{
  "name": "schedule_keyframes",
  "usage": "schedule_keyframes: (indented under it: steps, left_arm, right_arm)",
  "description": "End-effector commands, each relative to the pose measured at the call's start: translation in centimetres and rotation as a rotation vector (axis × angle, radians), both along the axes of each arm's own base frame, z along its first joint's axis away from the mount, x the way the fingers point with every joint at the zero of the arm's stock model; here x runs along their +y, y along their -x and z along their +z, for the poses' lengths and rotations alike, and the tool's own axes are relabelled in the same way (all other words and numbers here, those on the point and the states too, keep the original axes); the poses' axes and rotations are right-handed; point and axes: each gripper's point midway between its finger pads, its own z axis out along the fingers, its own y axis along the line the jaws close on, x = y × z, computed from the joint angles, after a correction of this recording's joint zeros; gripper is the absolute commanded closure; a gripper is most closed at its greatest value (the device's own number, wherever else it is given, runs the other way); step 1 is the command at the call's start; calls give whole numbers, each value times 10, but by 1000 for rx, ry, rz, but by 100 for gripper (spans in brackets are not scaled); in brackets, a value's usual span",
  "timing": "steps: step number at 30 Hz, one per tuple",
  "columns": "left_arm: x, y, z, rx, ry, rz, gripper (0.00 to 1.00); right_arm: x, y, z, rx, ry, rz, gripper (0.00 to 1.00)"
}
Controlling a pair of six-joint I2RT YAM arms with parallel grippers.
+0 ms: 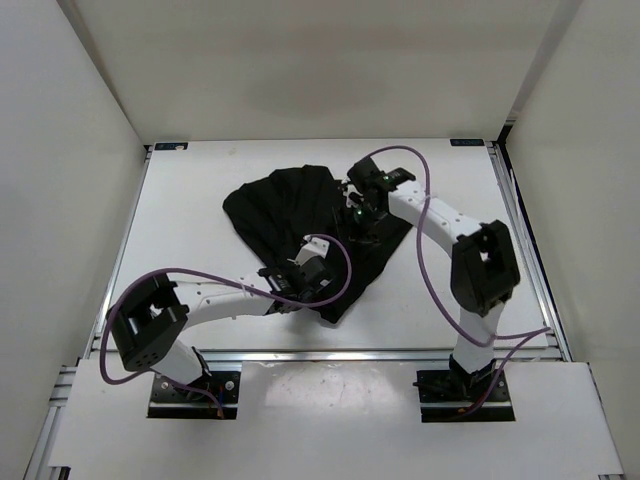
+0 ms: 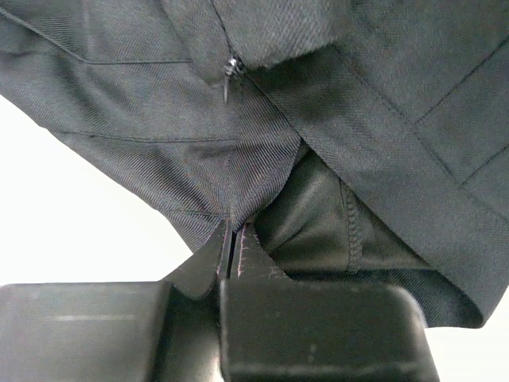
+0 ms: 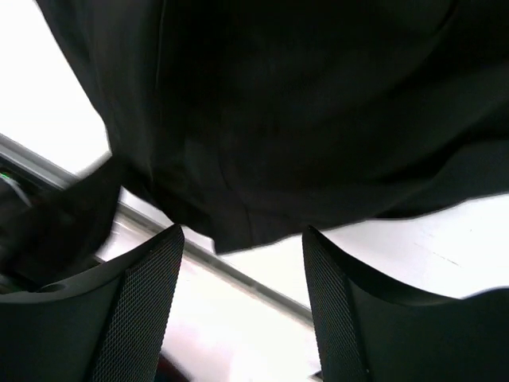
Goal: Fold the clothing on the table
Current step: Flatten the skirt out
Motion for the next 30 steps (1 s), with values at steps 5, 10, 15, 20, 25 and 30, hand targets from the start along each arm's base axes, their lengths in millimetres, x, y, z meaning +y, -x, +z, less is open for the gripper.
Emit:
schedule_keyframes:
  steps: [5,10,15,20,25,30]
  left_arm:
    - [-3,8,5,24,45,-5,100]
    - [2,0,14,11,69,22,100]
    - [-1,-2,19,-6,92,11,100]
    - [-2,6,20,-3,125,0,100]
    - [9,15,15,-3,124,0,100]
    - [13,21,14,-5,118,-11,100]
  right_arm:
    - [5,-5,-5,319,35,-151,37]
    - [-5,18,-16,441,114,-233,39]
    - [1,37,-17,516,129,-275,41]
    - [25,42,-25,559,94,-275,42]
    - [48,40,-31,576,66,-288,42]
    - [53,51,-51,637,59,-333,42]
